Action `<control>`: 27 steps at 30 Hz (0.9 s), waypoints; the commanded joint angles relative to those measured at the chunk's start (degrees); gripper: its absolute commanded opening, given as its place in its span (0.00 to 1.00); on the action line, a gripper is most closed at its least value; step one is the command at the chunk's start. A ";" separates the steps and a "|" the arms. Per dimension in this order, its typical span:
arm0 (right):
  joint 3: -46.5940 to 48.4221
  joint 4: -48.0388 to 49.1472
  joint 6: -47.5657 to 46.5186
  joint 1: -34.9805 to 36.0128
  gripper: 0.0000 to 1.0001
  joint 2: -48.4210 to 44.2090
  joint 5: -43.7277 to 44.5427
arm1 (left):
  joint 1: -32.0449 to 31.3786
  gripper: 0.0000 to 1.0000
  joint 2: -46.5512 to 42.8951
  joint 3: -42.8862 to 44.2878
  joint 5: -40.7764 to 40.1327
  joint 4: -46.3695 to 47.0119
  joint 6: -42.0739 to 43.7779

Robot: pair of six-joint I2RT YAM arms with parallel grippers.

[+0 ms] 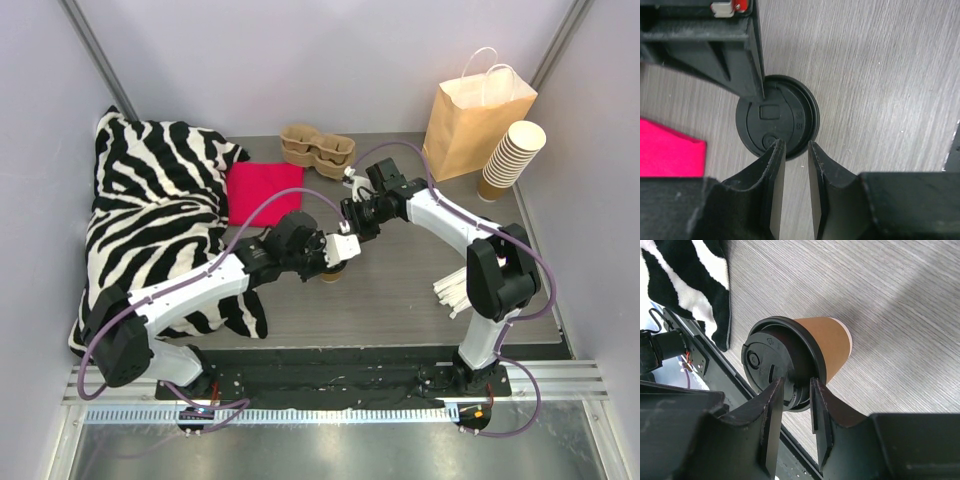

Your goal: Pack the takeout coffee

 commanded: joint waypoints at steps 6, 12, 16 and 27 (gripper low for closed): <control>1.74 0.35 -0.13 0.20 0.34 0.64 -0.17 | -0.25 0.26 5.87 -1.80 0.99 5.70 7.11; 1.57 0.00 -0.48 0.20 0.29 0.99 0.01 | 0.01 0.22 7.29 -2.95 -0.78 5.18 7.11; 2.18 0.09 -0.31 0.20 0.29 0.99 -0.52 | 0.01 0.22 6.41 -2.07 -1.65 3.95 6.50; 9.82 0.70 1.27 -1.30 0.69 -1.29 -7.46 | 0.36 0.57 -0.18 4.69 -1.92 -1.85 -5.78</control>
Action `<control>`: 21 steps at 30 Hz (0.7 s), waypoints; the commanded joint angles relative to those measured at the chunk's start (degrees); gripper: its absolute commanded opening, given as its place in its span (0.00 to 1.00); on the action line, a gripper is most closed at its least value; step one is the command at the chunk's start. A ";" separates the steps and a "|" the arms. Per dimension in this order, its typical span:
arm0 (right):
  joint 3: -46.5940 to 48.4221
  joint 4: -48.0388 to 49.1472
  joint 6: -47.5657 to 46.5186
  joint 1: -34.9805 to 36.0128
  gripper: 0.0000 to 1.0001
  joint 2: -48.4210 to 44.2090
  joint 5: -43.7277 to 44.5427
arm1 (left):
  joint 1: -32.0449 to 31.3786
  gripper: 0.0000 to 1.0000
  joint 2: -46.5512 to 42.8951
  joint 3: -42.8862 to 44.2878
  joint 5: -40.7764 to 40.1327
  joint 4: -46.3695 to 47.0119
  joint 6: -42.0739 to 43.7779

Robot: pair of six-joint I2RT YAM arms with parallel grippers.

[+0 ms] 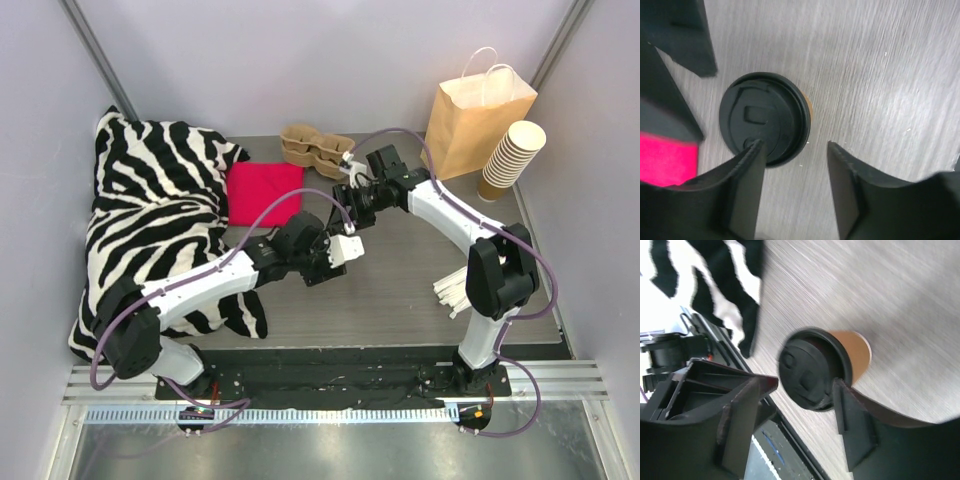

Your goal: Pack the takeout coffee

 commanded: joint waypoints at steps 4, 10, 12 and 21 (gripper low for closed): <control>4.78 1.38 0.54 -1.36 0.76 -4.18 -5.50 | 1.22 0.63 -8.39 3.56 -0.46 -3.98 -16.94; -4.26 1.38 -1.75 -1.54 0.81 -10.95 -3.31 | 4.38 0.81 -14.99 -2.07 -4.65 -5.21 -37.30; -8.29 1.47 -2.02 -1.28 0.81 -12.01 -3.40 | 4.91 0.81 -15.35 -3.47 -6.26 -6.09 -39.98; -15.00 3.75 -1.58 2.41 0.73 -11.40 -1.47 | 4.91 0.73 -14.82 -13.32 -5.37 6.80 -45.18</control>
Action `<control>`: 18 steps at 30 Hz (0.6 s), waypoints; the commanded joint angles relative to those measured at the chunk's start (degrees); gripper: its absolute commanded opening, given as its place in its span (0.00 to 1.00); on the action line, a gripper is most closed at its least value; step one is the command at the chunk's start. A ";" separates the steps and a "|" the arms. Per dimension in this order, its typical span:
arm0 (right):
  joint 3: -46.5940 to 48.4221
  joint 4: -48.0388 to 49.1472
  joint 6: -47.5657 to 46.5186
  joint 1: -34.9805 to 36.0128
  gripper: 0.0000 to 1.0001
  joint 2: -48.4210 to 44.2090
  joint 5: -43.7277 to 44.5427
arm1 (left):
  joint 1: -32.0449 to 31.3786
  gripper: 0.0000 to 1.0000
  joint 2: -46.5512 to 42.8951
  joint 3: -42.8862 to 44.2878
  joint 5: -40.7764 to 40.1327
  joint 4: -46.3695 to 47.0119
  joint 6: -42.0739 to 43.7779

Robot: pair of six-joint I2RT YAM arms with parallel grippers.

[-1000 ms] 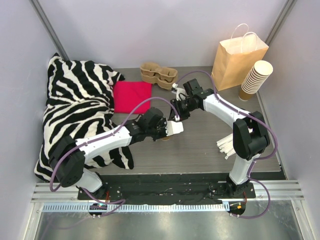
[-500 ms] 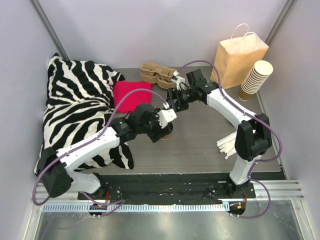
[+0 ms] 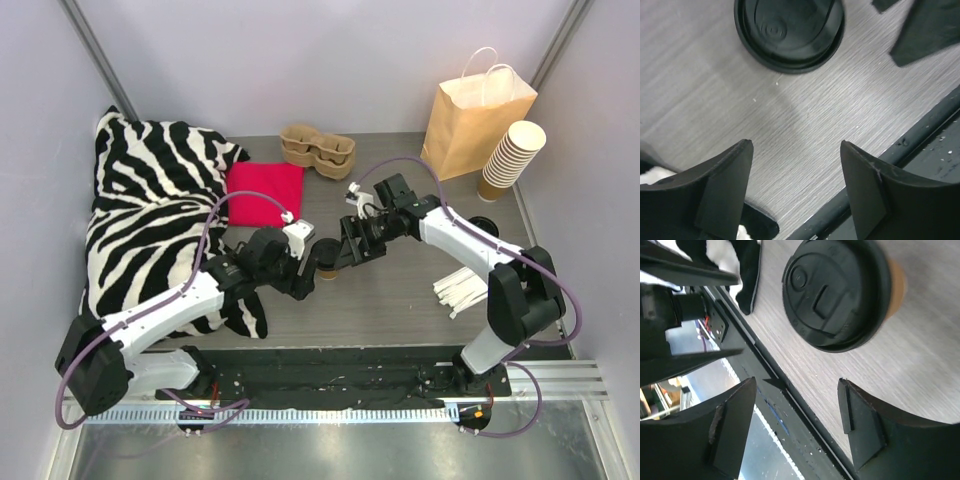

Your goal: Pack the takeout coffee

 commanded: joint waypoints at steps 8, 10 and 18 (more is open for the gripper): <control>2.92 4.07 0.09 1.12 0.60 5.74 3.38 | 1.37 0.65 9.80 -0.06 -2.50 16.98 -1.80; 4.32 4.15 0.44 1.04 0.58 7.24 3.64 | 2.69 0.62 11.04 0.57 -1.80 18.56 -1.71; 9.50 7.22 1.85 0.16 0.54 12.33 6.28 | 9.02 0.56 18.16 4.08 2.16 22.17 0.65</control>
